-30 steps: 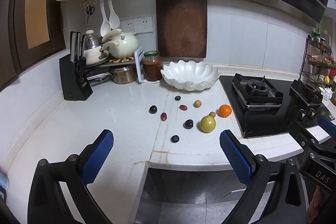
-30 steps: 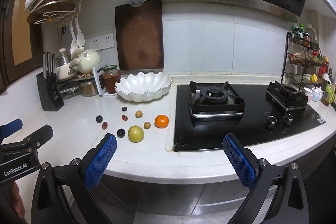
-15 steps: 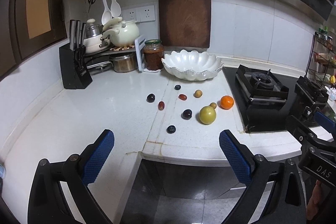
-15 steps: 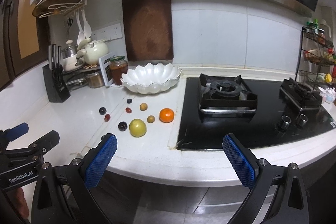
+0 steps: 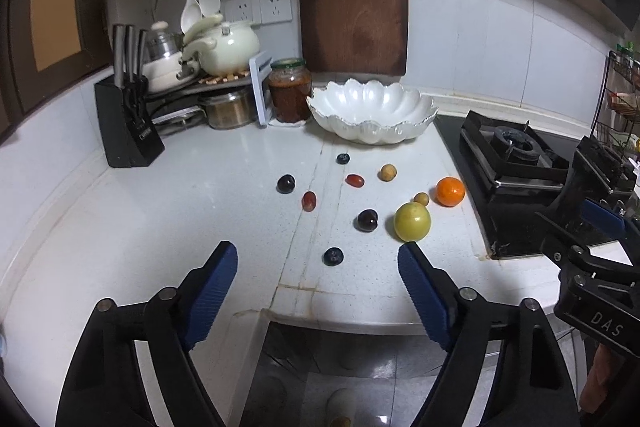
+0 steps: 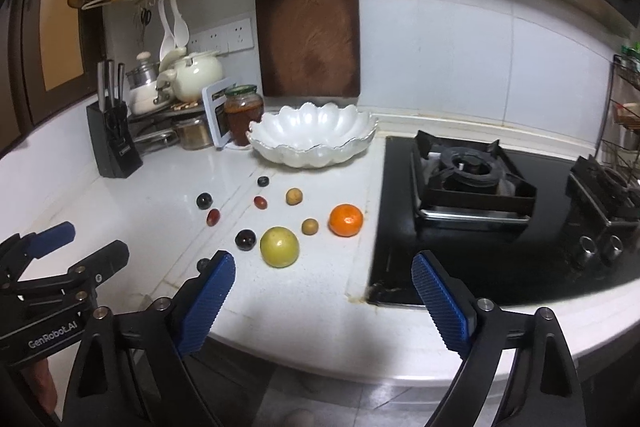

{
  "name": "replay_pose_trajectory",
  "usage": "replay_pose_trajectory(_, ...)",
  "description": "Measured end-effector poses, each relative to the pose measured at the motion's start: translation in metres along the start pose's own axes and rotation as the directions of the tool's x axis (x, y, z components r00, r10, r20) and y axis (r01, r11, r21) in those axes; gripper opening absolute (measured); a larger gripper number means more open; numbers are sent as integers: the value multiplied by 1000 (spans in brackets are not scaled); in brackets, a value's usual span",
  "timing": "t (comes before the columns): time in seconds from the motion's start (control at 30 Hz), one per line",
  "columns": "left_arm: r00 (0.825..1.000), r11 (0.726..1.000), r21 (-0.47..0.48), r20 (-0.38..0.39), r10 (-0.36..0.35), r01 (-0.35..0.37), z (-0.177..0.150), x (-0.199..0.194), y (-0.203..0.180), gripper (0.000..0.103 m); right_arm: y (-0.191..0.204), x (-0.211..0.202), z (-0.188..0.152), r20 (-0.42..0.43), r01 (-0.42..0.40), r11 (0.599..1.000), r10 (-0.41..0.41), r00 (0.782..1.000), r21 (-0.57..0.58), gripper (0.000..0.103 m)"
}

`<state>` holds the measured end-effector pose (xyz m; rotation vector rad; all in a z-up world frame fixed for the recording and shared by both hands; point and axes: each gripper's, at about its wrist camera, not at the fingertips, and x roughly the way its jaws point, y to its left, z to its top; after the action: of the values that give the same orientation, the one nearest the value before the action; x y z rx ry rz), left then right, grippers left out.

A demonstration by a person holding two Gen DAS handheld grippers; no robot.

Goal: Organize fruits
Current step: 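Move the left tool to the blueberry while the right tool approaches the green fruit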

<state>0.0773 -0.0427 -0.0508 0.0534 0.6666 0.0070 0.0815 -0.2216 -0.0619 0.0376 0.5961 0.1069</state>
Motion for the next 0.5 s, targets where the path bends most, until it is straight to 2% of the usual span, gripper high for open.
replay_pose_trajectory(0.5,991,1000,2,-129,-29,29,-6,77,2,63,14,86,-2,-147,-78,997,75,986,-15,76)
